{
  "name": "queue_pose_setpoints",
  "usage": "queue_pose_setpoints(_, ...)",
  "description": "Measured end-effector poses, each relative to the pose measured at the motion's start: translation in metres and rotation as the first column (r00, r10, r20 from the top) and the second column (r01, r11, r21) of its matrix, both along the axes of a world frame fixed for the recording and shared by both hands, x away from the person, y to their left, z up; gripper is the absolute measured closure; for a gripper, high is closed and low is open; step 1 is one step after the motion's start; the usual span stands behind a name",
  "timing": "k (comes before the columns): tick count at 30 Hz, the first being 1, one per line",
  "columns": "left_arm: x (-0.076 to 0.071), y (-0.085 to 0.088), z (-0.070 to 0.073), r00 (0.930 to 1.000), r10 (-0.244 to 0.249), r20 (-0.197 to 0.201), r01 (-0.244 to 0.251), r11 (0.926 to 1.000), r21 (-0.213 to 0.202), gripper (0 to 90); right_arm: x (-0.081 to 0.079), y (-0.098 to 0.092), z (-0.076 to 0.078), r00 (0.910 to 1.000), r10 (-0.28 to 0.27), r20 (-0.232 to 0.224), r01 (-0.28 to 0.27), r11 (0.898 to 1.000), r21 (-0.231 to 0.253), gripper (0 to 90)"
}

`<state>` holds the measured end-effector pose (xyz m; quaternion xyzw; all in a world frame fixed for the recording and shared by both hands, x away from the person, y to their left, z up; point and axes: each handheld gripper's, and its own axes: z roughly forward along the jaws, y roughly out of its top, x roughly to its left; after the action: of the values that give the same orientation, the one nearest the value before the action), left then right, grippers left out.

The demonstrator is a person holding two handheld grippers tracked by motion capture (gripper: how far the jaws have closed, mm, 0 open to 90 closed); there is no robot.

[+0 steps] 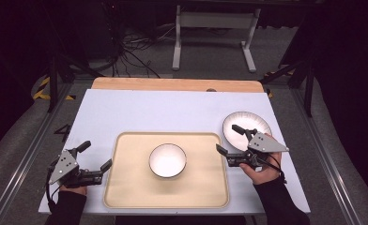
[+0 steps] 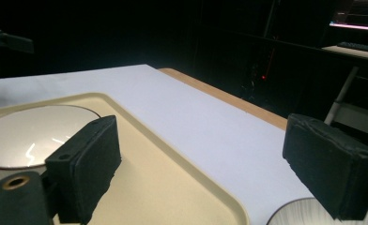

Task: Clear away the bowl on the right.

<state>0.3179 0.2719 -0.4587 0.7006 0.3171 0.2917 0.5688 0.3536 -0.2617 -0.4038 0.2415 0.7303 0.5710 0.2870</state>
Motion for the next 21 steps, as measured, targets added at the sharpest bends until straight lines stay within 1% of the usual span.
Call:
queue_pose_setpoints(5, 0.0, 0.0, 0.0, 1.0, -0.004, 0.0, 0.004, 1.0, 0.002, 0.3, -0.001, -0.002, -0.014, 0.9993, -0.019, -0.031, 0.019, 1.0, -0.019, 11.5)
queue_pose_setpoints(7, 0.0, 0.0, 0.0, 1.0, -0.004, -0.002, 0.004, 1.0, -0.001, 0.3, -0.001, -0.005, -0.018, 0.9988, -0.024, -0.044, 0.024, 1.0, -0.002, 11.5)
queue_pose_setpoints(9, 0.0, 0.001, 0.0, 1.0, -0.005, -0.003, 0.005, 1.0, -0.004, 0.4, -0.002, -0.006, -0.023, 0.9976, -0.035, -0.06, 0.035, 0.999, 0.003, 11.5)
queue_pose_setpoints(11, 0.001, 0.001, 0.0, 1.0, -0.003, -0.009, 0.003, 0.9999, -0.013, 0.4, -0.002, -0.008, -0.027, 0.997, -0.034, -0.07, 0.034, 0.999, -0.002, 11.5)
queue_pose_setpoints(15, 0.001, 0.001, 0.0, 0.9999, -0.006, -0.01, 0.005, 0.9999, -0.014, 0.4, -0.004, -0.011, -0.034, 0.9949, -0.039, -0.094, 0.038, 0.999, -0.009, 11.3)
queue_pose_setpoints(19, 0.001, 0.001, 0.001, 0.9999, -0.008, -0.011, 0.008, 0.9999, -0.008, 0.4, -0.005, -0.013, -0.04, 0.9924, -0.047, -0.114, 0.044, 0.999, -0.031, 11.4)
queue_pose_setpoints(20, 0.001, 0.001, 0.0, 0.9999, -0.007, -0.01, 0.007, 0.9999, -0.011, 0.4, -0.005, -0.014, -0.041, 0.9923, -0.056, -0.11, 0.051, 0.997, -0.049, 11.6)
queue_pose_setpoints(21, 0.001, 0.001, 0.0, 0.9999, -0.007, -0.01, 0.007, 0.9999, -0.012, 0.3, -0.004, -0.015, -0.041, 0.9915, -0.061, -0.115, 0.056, 0.997, -0.048, 11.6)
